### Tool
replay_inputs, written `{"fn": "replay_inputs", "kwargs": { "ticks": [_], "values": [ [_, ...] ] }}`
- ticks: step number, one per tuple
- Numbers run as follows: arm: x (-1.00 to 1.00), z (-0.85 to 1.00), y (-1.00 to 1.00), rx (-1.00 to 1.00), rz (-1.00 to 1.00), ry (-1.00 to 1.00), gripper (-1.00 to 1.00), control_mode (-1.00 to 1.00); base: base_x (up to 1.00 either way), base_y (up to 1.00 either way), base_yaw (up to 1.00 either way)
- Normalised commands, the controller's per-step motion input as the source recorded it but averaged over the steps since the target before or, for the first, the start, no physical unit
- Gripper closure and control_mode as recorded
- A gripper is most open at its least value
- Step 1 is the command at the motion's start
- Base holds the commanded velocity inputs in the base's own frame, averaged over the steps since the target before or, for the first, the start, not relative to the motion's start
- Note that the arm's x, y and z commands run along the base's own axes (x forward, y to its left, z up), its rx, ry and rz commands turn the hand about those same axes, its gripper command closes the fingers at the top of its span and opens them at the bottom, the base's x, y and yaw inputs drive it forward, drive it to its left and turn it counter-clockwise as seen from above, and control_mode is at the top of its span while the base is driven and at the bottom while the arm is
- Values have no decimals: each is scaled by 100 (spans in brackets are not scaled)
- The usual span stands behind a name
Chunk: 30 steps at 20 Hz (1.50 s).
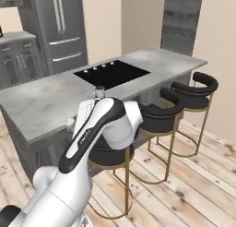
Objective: Pick up the marshmallow and place it in the cup of hot chocolate on the dining counter.
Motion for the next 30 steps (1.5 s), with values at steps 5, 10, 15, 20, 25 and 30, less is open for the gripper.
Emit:
{"fn": "replay_inputs", "kwargs": {
  "ticks": [5,10,15,20,25,30],
  "values": [
    [0,0,0,0,0,0,100,100,72,-100,34],
    [0,0,0,0,0,0,100,100,6,-100,40],
    [0,0,0,0,0,0,100,100,80,-69,51],
    [0,0,0,0,0,0,100,100,100,-17,44],
    [0,0,0,0,0,0,100,100,94,3,50],
    [0,0,0,0,0,0,100,100,61,-41,72]
  ]
}}
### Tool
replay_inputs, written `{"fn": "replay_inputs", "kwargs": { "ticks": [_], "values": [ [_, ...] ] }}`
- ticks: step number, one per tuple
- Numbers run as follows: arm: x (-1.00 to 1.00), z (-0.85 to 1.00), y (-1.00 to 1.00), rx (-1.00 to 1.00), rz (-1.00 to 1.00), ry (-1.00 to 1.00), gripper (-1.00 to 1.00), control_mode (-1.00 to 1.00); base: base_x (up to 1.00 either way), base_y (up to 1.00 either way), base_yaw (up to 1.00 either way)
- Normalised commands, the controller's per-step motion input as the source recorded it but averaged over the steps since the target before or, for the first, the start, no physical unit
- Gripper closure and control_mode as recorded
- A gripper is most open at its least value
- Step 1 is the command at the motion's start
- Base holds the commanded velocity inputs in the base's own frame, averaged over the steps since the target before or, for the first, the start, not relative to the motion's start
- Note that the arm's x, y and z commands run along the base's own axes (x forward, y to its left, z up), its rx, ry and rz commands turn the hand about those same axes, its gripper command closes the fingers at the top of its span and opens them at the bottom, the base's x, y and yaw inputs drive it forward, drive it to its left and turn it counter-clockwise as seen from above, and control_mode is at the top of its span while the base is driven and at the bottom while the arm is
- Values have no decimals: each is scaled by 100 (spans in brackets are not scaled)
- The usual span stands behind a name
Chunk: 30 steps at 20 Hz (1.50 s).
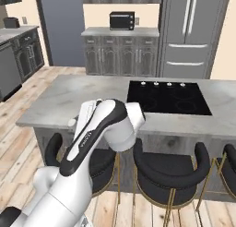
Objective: Pick up the marshmallow and place it in the cup of hot chocolate on the dining counter.
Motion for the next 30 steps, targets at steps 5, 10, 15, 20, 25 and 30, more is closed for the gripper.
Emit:
{"fn": "replay_inputs", "kwargs": {
  "ticks": [5,10,15,20,25,30],
  "values": [
    [0,0,0,0,0,0,100,100,54,-50,52],
    [0,0,0,0,0,0,100,100,51,-57,20],
    [55,1,-44,11,5,16,100,-100,11,-11,3],
    [55,6,-13,2,-6,13,100,-100,0,0,0],
    [50,0,-16,0,-4,5,100,-100,0,0,0],
    [79,0,-26,0,0,6,100,-100,0,0,0]
  ]
}}
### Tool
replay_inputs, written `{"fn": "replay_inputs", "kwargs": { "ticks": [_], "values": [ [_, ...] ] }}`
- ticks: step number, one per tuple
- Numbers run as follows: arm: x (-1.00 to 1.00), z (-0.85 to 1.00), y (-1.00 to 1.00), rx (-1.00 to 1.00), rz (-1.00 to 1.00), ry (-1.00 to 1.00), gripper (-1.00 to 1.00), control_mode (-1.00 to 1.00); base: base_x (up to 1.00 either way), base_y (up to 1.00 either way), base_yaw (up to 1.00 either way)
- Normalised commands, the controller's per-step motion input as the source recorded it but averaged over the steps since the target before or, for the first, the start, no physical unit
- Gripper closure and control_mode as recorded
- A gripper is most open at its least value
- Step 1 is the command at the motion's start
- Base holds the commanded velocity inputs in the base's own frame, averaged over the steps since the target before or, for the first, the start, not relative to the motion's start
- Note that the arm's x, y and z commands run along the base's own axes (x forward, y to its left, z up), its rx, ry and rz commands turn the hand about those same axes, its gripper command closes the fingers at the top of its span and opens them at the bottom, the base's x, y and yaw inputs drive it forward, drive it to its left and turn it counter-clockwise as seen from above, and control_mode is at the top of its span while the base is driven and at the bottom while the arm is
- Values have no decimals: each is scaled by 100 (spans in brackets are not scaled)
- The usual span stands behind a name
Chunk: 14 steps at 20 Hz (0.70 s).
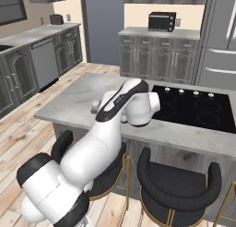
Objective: Pick up the marshmallow and place it in the cup of hot chocolate on the dining counter.
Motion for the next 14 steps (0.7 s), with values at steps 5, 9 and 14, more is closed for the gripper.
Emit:
{"fn": "replay_inputs", "kwargs": {
  "ticks": [5,9,14],
  "values": [
    [77,-2,-31,0,0,8,100,-100,0,0,0],
    [66,-9,-16,0,0,4,100,-100,0,0,0],
    [48,-19,0,-4,0,1,100,-100,0,0,0]
  ]
}}
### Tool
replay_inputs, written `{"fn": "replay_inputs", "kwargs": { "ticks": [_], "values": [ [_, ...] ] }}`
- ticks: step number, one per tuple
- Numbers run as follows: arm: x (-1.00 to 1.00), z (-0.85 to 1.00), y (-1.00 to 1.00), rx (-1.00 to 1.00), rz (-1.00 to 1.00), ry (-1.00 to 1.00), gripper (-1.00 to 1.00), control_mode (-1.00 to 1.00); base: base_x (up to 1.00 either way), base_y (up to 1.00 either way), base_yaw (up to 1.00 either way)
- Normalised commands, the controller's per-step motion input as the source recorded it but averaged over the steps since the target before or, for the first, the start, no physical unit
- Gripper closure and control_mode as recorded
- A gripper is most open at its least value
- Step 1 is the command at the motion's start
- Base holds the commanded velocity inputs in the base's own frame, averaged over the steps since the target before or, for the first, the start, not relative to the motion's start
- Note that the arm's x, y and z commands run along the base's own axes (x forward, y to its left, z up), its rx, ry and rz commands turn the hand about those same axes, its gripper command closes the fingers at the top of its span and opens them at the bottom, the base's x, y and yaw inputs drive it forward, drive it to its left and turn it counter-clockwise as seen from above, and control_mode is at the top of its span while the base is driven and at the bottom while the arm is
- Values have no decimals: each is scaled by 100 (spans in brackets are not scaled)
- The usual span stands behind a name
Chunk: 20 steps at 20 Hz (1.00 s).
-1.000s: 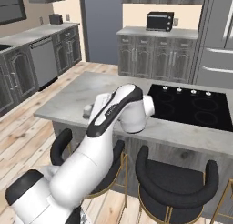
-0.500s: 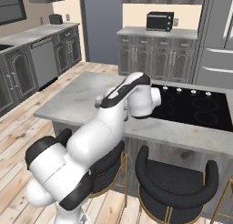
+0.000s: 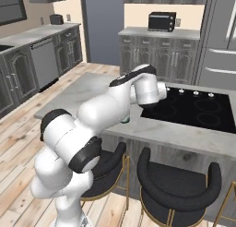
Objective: Pick up the marshmallow and place it in the cup of hot chocolate on the dining counter.
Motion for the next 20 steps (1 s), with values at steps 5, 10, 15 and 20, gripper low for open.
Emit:
{"fn": "replay_inputs", "kwargs": {
  "ticks": [5,10,15,20],
  "values": [
    [41,-30,0,-5,0,0,100,-100,0,0,0],
    [50,-35,0,-3,0,0,100,-100,0,0,0],
    [49,-31,-1,0,0,0,100,-100,0,0,0],
    [14,-15,-9,0,-2,0,100,-100,0,0,0]
  ]
}}
